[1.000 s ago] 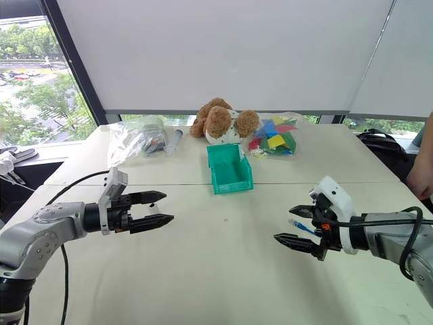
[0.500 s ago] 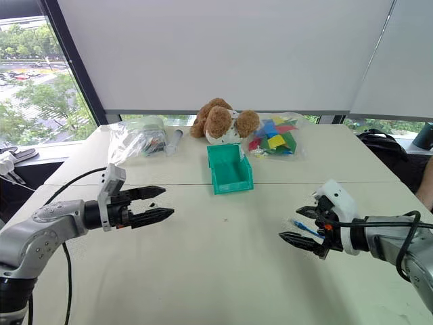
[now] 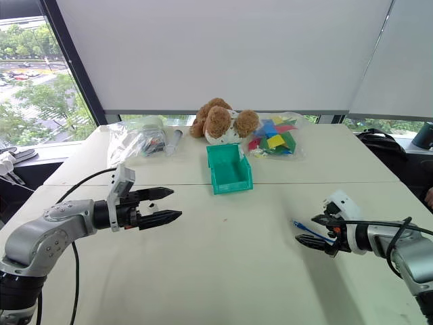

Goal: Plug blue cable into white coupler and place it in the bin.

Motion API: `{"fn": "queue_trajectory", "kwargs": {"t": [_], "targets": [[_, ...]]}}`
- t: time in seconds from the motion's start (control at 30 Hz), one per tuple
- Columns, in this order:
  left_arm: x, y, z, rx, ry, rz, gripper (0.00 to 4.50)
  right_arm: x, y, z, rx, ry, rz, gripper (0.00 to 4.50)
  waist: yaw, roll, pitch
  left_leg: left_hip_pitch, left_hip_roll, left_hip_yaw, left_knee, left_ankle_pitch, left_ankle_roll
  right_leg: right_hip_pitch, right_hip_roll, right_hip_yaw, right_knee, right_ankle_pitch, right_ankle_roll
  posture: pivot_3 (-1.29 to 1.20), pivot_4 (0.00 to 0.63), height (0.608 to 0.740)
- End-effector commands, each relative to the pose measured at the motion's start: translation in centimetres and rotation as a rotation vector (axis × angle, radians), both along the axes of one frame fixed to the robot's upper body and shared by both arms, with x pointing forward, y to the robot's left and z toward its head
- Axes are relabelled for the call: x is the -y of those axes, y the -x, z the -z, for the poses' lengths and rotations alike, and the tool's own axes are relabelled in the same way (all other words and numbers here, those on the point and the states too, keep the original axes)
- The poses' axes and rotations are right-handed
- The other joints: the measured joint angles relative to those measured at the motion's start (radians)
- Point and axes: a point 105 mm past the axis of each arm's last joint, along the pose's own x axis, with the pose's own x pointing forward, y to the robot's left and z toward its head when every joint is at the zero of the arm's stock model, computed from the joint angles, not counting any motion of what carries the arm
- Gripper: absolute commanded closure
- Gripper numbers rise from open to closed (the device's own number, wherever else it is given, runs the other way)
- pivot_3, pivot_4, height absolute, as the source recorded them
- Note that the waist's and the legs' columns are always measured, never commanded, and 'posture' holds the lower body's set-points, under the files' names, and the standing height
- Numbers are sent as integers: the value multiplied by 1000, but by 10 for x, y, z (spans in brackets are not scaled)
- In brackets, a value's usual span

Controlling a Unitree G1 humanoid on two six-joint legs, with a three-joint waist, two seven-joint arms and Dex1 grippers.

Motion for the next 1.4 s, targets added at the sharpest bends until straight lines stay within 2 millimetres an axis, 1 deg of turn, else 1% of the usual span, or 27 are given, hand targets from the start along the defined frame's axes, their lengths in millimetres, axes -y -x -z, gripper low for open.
{"fn": "queue_trajectory", "kwargs": {"t": [0.03,0.13,0.23,0.27,0.33,0.37,0.5,0.53,0.57,0.7,0.77,0.83,0.87,0.9,0.93,1.0,1.07,1.23,1.3,1.33,1.4], "targets": [[-2,5,-8,44,-9,1,0,15,-2,12,-12,11,15,65,1,0,0,0,0,0,0,0,0,0,0,0,0,0,0,0,150,740],[-3,7,-9,44,-10,-4,0,20,0,24,-33,23,12,65,-1,0,0,0,0,0,0,0,0,0,0,0,0,0,0,0,150,740],[-3,7,-9,43,-11,-7,0,22,-1,31,-41,26,10,65,-1,0,0,3,0,0,0,0,0,3,0,0,0,0,0,0,150,740],[-3,7,-9,42,-12,-8,0,23,-2,32,-42,24,9,289,-1,0,0,5,0,0,0,0,0,6,0,0,-1,0,0,0,150,740],[-3,7,-8,41,-13,-9,0,23,-2,35,-47,35,3,912,-1,0,0,11,0,0,0,0,0,12,0,0,-2,-1,-1,0,150,740],[-3,7,-8,41,-13,-9,0,23,-2,36,-49,39,-3,1514,0,-1,0,14,0,0,0,0,0,14,0,0,-2,-2,-3,0,150,740],[-3,5,-9,43,-14,-11,0,21,-5,35,-43,31,-10,3463,-1,-1,0,15,0,-1,0,-1,0,16,0,0,-2,-2,-2,0,150,740],[-3,5,-9,43,-13,-11,0,18,-6,33,-37,28,-19,4125,-1,-1,0,15,0,-1,0,-1,0,16,0,0,-2,-2,-2,0,150,740],[-4,5,-10,43,-13,-12,0,13,-8,29,-26,24,-41,4485,-1,-1,0,15,0,-1,0,-1,0,16,0,0,-2,-2,-2,0,150,740],[-5,5,-10,43,-14,-14,0,-15,-15,7,33,16,-152,4485,-7,-1,0,15,1,-1,-1,-1,0,16,0,0,-2,-2,-2,0,150,740],[-7,4,-10,43,-19,-19,0,-40,-18,-8,72,17,-238,4485,-13,0,0,15,1,-1,-2,-1,0,15,0,0,-1,-2,-2,0,150,740],[-9,3,-10,43,-24,-25,0,-62,-18,-18,94,16,-321,4485,-20,1,1,15,1,-1,-2,-1,0,14,0,0,-1,-2,-1,0,150,740],[-11,3,-10,41,-26,-28,0,-76,-16,-21,96,12,-373,4485,-21,1,1,15,1,-1,-2,-1,0,14,0,0,-1,-1,0,0,150,740],[-14,3,-9,39,-34,-35,0,-96,-14,-22,98,1,-440,4485,-22,1,1,15,1,-1,-2,-1,1,14,0,0,-1,-1,1,0,150,740],[-16,3,-8,37,-39,-40,0,-111,-13,-23,98,-6,-492,4485,-24,0,1,15,1,-1,-2,-1,1,14,0,0,-1,-1,1,0,150,740],[-18,3,-7,36,-42,-47,0,-133,-13,-20,87,-13,-560,4485,-24,0,1,15,1,-1,-3,-1,1,14,1,0,-1,-1,1,0,150,740],[-18,3,-7,37,-42,-53,0,-148,-16,-12,74,13,-603,4485,-20,0,1,15,1,-2,-3,-1,1,13,1,0,-1,-1,1,0,150,740],[-20,6,-2,31,-49,-68,0,-177,-21,10,56,93,-702,4485,-19,0,1,13,-1,-2,-3,-1,1,13,-2,0,-2,-1,-1,0,150,740],[-21,8,1,28,-65,-71,0,-182,-26,16,61,121,-712,4485,-21,0,1,13,-1,-2,-3,-1,1,13,-2,0,-2,-1,-1,0,150,740],[-20,10,5,27,-85,-66,0,-181,-28,20,70,159,-724,4485,-22,0,1,13,-1,-2,-3,-1,1,13,-2,0,-2,-1,0,0,150,740],[-17,13,13,23,-118,-43,0,-180,-31,23,85,206,-741,3940,-23,0,1,14,-1,-2,-3,-1,1,13,-2,0,-1,-1,0,0,150,740]]}}
